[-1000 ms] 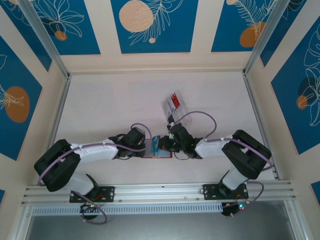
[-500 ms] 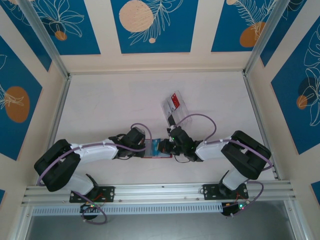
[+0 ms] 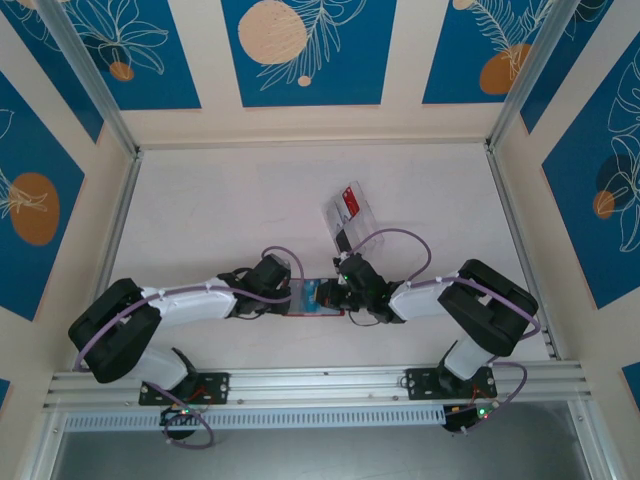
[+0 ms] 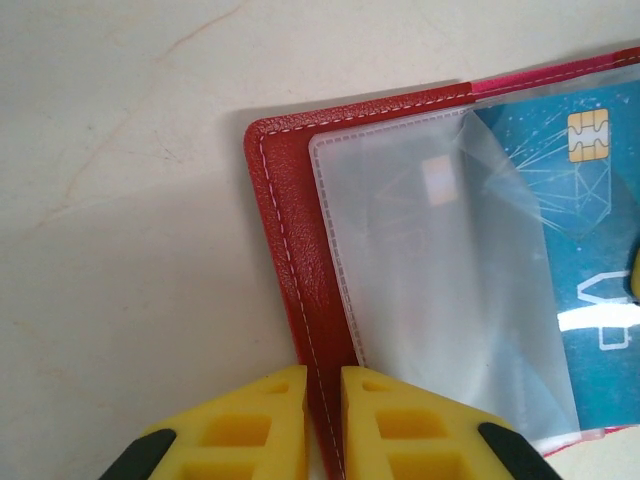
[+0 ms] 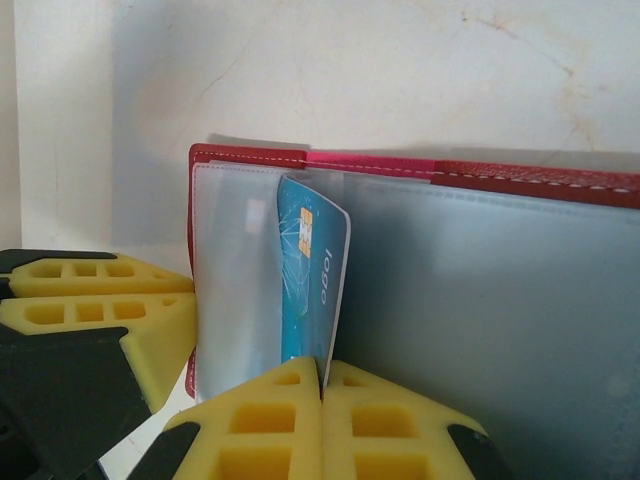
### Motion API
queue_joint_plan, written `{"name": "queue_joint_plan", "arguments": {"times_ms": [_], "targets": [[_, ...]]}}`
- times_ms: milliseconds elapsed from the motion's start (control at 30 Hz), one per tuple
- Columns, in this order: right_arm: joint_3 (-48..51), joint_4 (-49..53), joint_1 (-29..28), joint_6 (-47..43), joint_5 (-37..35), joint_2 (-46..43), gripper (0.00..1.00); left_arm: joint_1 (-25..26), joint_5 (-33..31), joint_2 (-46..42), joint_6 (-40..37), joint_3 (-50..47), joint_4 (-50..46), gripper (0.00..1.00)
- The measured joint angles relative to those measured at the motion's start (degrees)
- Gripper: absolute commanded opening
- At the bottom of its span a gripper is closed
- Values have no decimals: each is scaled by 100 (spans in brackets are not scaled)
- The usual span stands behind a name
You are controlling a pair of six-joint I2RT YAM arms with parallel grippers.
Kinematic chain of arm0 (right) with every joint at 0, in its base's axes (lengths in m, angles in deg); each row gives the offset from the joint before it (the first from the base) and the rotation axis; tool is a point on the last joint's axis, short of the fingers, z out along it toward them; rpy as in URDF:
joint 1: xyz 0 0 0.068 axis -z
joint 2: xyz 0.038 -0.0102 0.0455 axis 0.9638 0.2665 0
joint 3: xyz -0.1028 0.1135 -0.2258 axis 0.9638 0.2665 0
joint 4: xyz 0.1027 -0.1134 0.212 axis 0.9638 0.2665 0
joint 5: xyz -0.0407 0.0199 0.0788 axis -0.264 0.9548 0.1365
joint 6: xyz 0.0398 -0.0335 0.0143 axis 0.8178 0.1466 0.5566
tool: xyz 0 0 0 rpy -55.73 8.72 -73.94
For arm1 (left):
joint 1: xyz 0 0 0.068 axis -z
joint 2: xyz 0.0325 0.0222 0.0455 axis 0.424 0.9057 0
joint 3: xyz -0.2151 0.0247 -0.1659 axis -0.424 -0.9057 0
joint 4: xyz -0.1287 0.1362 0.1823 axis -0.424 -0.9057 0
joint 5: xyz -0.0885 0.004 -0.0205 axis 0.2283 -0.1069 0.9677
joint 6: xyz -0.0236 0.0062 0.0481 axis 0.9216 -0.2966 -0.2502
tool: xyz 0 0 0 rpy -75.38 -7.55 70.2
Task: Put the credit cards into the card holder
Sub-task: Insert the credit card into the card slot.
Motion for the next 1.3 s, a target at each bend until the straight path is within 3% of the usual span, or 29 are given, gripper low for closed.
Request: {"name": "queue_joint_plan", "arguments": {"times_ms": [800, 1300], "targets": [[-511, 658, 90, -328, 442, 243, 0, 2, -9, 11, 2, 4, 0, 14], [-721, 372, -339, 4, 72, 470, 0, 22, -17, 9, 2, 4, 0, 14]]}}
